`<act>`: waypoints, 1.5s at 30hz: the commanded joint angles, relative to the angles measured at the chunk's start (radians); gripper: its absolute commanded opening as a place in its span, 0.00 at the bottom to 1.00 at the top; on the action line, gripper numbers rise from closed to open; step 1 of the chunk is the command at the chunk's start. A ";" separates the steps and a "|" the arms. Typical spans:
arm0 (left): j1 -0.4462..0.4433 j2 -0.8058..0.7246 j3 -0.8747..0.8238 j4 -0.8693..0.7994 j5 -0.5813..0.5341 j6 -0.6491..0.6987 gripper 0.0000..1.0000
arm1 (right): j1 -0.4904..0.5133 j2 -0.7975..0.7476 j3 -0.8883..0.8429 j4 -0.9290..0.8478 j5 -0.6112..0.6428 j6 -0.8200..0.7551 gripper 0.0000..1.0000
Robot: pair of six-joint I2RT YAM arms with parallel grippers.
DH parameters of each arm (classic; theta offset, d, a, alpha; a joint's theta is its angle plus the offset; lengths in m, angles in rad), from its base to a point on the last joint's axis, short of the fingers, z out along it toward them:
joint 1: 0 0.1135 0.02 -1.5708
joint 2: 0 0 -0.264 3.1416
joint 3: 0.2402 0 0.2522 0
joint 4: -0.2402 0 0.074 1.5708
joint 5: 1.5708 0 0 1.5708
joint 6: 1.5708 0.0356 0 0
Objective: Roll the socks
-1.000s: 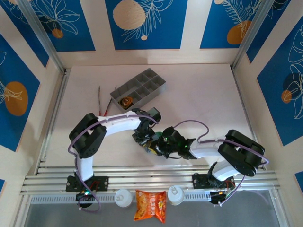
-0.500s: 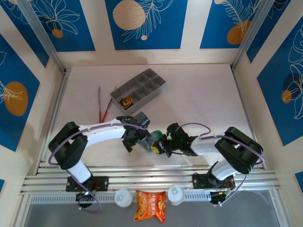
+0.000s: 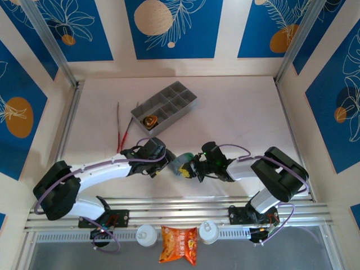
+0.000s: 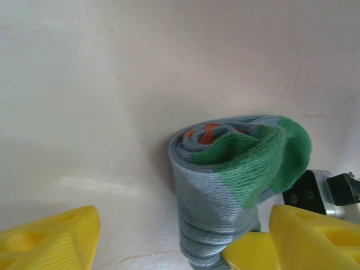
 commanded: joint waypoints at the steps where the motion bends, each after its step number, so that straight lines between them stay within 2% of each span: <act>1: -0.010 0.058 -0.018 0.129 0.014 0.024 0.75 | -0.021 0.120 -0.066 -0.339 0.029 0.083 0.00; 5: -0.028 0.166 0.034 0.181 0.039 0.039 0.70 | -0.021 0.126 -0.058 -0.367 0.026 0.068 0.00; 8: -0.050 0.237 0.062 0.181 0.045 0.052 0.62 | -0.021 0.122 -0.060 -0.383 0.031 0.060 0.00; 10: -0.060 0.269 0.062 0.172 0.044 0.055 0.50 | -0.024 0.122 -0.060 -0.393 0.034 0.049 0.00; 13: -0.068 0.297 0.082 0.072 0.026 0.074 0.31 | -0.040 0.127 -0.038 -0.439 0.037 -0.013 0.00; 16: -0.066 0.326 0.107 -0.047 0.039 0.099 0.15 | -0.068 0.146 0.041 -0.567 0.041 -0.182 0.00; 19: -0.061 0.319 0.097 -0.165 0.046 0.070 0.00 | -0.083 0.201 0.179 -0.718 0.046 -0.403 0.00; 23: -0.041 0.222 0.060 -0.377 0.019 -0.003 0.00 | -0.082 0.287 0.372 -0.846 0.037 -0.676 0.00; 27: -0.032 0.120 -0.005 -0.524 0.053 -0.151 0.00 | -0.066 0.379 0.548 -0.917 -0.068 -0.884 0.00; 30: -0.035 0.124 -0.001 -0.562 0.088 -0.225 0.00 | -0.039 0.389 0.627 -0.963 -0.107 -0.968 0.13; 33: -0.035 0.183 0.050 -0.593 0.101 -0.279 0.00 | -0.021 0.336 0.630 -0.957 -0.117 -0.973 0.29; 36: -0.034 0.252 0.137 -0.651 0.104 -0.321 0.00 | -0.015 0.226 0.570 -0.889 -0.102 -0.926 0.40; 41: -0.017 0.368 0.306 -0.803 0.095 -0.329 0.00 | 0.008 -0.004 0.411 -0.712 -0.037 -0.857 0.47; 45: 0.008 0.472 0.453 -0.902 0.102 -0.295 0.00 | 0.062 -0.079 0.279 -0.534 0.011 -0.770 0.50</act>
